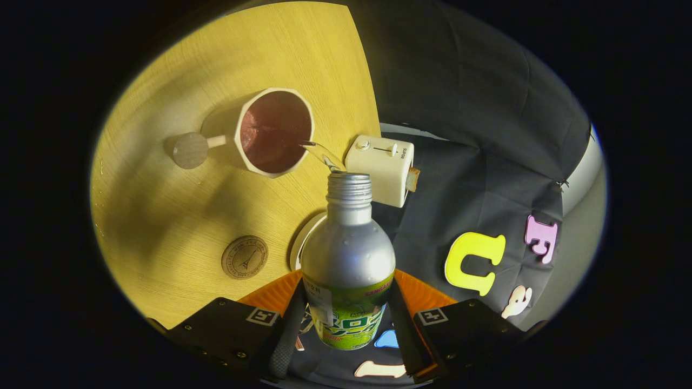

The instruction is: Take the bottle from table, then pour the juice into the cup, finally place the bottle on the coaster

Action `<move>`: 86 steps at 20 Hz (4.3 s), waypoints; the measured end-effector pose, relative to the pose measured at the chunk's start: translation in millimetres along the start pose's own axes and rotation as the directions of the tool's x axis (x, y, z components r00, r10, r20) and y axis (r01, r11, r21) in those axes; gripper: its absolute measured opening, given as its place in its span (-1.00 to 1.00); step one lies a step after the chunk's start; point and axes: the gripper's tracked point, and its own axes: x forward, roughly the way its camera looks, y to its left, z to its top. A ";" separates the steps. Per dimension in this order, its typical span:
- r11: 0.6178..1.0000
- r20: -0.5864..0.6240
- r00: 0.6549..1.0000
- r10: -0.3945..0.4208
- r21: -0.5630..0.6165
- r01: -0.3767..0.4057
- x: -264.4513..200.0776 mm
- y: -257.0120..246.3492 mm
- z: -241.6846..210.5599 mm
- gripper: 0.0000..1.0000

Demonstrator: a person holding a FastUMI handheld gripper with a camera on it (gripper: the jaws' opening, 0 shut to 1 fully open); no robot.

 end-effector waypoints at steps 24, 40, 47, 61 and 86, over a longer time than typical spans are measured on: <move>0.994 0.003 1.000 -0.002 -0.106 0.002 -1.7 -10.6 -0.4 0.55; 0.983 -0.002 1.000 -0.005 -0.181 0.005 -3.6 -15.4 0.6 0.54; 0.974 -0.011 1.000 -0.002 -0.228 -0.001 -6.1 -18.4 -0.7 0.55; 0.947 0.007 1.000 -0.014 -0.321 0.016 -8.2 -21.3 7.4 0.55; 0.927 -0.020 0.999 0.046 -0.371 -0.050 2.6 3.6 26.4 0.55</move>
